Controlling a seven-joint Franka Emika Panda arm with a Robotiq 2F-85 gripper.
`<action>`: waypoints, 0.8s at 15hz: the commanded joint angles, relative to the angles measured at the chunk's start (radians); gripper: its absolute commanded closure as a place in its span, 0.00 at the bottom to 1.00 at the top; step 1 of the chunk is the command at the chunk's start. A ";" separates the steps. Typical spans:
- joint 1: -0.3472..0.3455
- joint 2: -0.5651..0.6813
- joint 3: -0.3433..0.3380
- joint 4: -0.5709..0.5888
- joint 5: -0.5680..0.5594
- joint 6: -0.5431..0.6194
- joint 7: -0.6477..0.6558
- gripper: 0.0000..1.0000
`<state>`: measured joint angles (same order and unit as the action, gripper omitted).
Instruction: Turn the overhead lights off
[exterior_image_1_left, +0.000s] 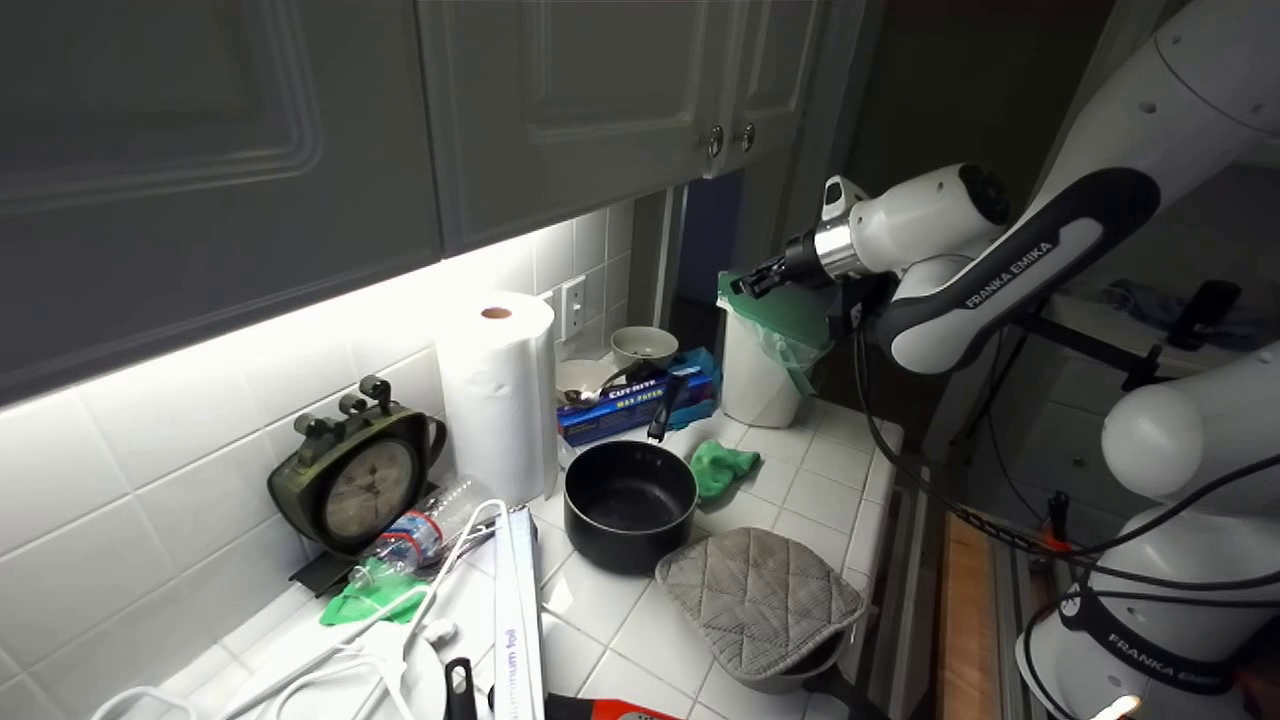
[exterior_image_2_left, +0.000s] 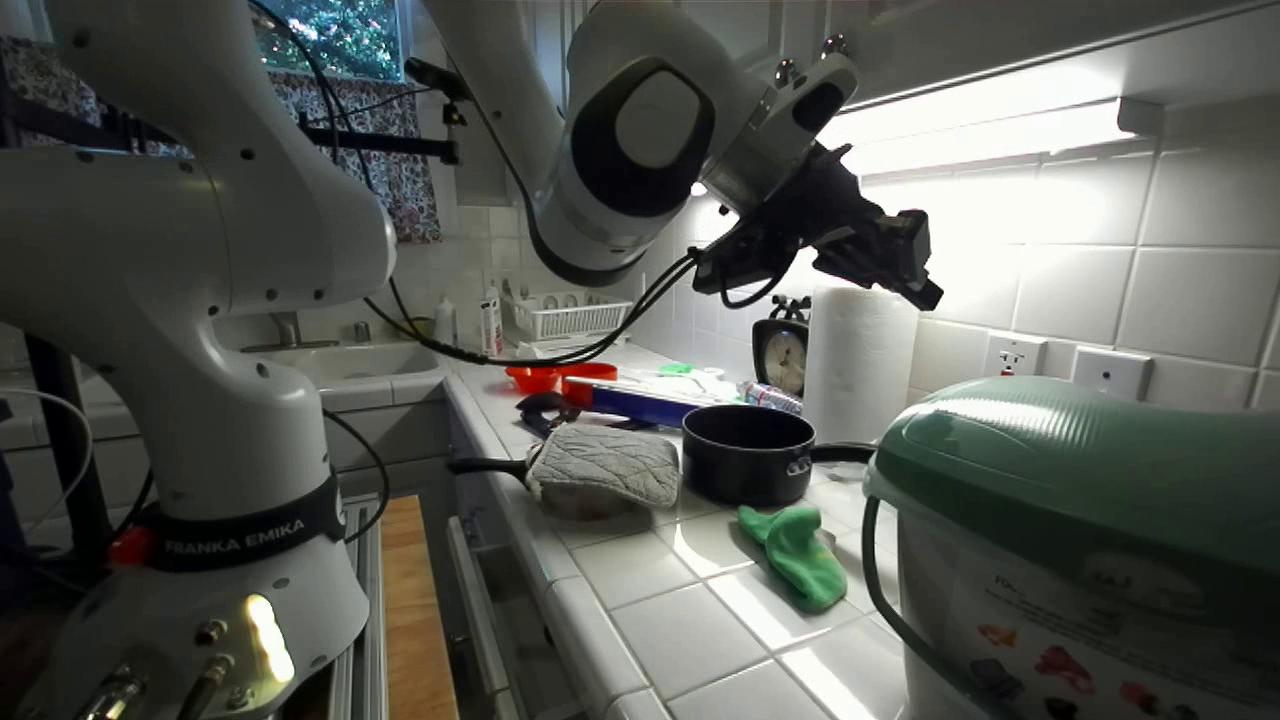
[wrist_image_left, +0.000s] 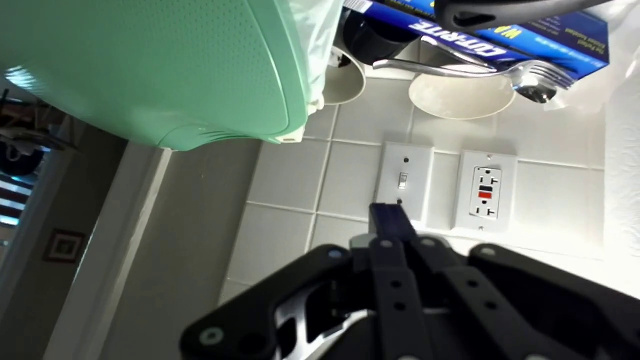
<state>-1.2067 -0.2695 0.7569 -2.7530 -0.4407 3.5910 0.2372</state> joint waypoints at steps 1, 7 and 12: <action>-0.101 0.126 0.096 0.048 0.050 0.099 -0.126 1.00; -0.203 0.222 0.269 0.129 0.293 0.058 -0.367 1.00; -0.233 0.244 0.396 0.165 0.618 0.037 -0.546 1.00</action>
<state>-1.4164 -0.0617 1.0793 -2.6191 0.0177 3.6346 -0.2048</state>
